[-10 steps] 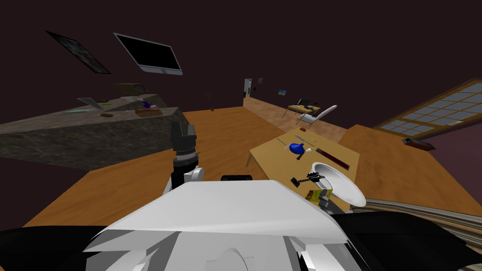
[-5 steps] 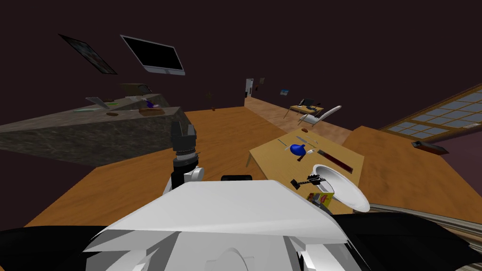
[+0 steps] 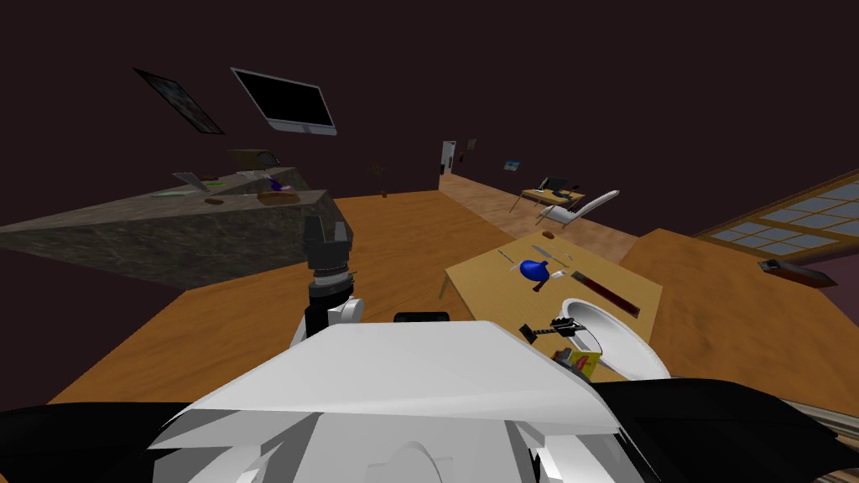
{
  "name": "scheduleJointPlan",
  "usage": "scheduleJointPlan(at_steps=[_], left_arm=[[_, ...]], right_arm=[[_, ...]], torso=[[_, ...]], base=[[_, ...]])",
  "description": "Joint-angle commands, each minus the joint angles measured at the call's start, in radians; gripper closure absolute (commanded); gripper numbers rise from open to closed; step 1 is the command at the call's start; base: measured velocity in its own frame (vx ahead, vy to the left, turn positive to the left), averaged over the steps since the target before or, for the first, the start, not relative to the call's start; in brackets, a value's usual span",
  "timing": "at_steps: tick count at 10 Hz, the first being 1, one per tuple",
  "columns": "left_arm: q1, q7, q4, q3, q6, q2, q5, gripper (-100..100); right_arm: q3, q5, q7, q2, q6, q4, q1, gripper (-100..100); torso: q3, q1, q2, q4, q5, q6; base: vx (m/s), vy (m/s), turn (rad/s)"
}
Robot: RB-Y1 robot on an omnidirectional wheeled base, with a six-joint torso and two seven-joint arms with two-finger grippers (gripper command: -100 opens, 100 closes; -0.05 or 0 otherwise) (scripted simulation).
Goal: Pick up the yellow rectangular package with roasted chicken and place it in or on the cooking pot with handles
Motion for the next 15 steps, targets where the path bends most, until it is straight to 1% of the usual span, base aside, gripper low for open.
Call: scheduleJointPlan(at_steps=[1, 2, 6, 7, 8, 9, 10, 11, 14, 15], left_arm=[[0.000, 0.000, 0.000, 0.000, 0.000, 0.000, 0.000, 0], [0.000, 0.000, 0.000, 0.000, 0.000, 0.000, 0.000, 0], [0.000, 0.000, 0.000, 0.000, 0.000, 0.000, 0.000, 0], [0.000, 0.000, 0.000, 0.000, 0.000, 0.000, 0.000, 0], [0.000, 0.000, 0.000, 0.000, 0.000, 0.000, 0.000, 0], [0.000, 0.000, 0.000, 0.000, 0.000, 0.000, 0.000, 0], [0.000, 0.000, 0.000, 0.000, 0.000, 0.000, 0.000, 0], [0.000, 0.000, 0.000, 0.000, 0.000, 0.000, 0.000, 0], [0.000, 0.000, 0.000, 0.000, 0.000, 0.000, 0.000, 0], [0.000, 0.000, 0.000, 0.000, 0.000, 0.000, 0.000, 0]], right_arm=[[0.000, 0.000, 0.000, 0.000, 0.000, 0.000, 0.000, -100], [-0.001, -0.001, 0.000, -0.002, 0.003, 0.001, -0.001, 100], [-0.002, -0.002, -0.001, -0.002, 0.003, 0.001, -0.001, 100], [-0.002, -0.002, 0.000, -0.002, 0.003, 0.001, -0.001, 0], [0.013, 0.009, 0.002, 0.023, -0.024, -0.005, 0.002, 100], [0.007, 0.004, -0.001, 0.005, -0.012, 0.001, -0.001, 100], [0.008, 0.005, -0.002, 0.006, -0.017, 0.002, 0.000, 0], [0.008, 0.002, -0.005, -0.023, -0.005, -0.002, 0.009, 100], [0.007, -0.009, -0.017, -0.093, 0.038, -0.015, 0.040, 100], [0.007, -0.014, -0.023, -0.119, 0.057, -0.021, 0.053, 100]], torso=[[0.000, 0.000, 0.000, 0.000, 0.000, 0.000], [0.000, 0.001, 0.000, 0.000, 0.000, 0.000], [0.000, 0.002, 0.001, 0.000, 0.000, -0.001], [0.000, 0.002, 0.001, 0.000, 0.000, -0.001], [0.000, 0.002, 0.001, 0.000, 0.000, -0.001], [0.001, 0.003, 0.003, -0.001, -0.002, 0.002], [0.001, 0.003, 0.003, 0.000, -0.002, 0.001], [0.001, 0.002, 0.003, 0.000, -0.002, 0.001], [0.001, 0.006, 0.002, 0.000, 0.000, 0.002], [0.001, 0.005, 0.001, 0.000, 0.005, 0.002]], base=[[0.009, -0.021, 0.021], [0.000, 0.000, 0.000], [0.000, -0.001, -0.004], [0.000, 0.000, 0.000], [-0.012, 0.014, -0.181], [-0.008, 0.016, -0.051], [0.000, 0.000, 0.000], [-0.005, 0.035, 0.032], [0.009, 0.062, 0.032], [0.030, 0.065, 0.067]])
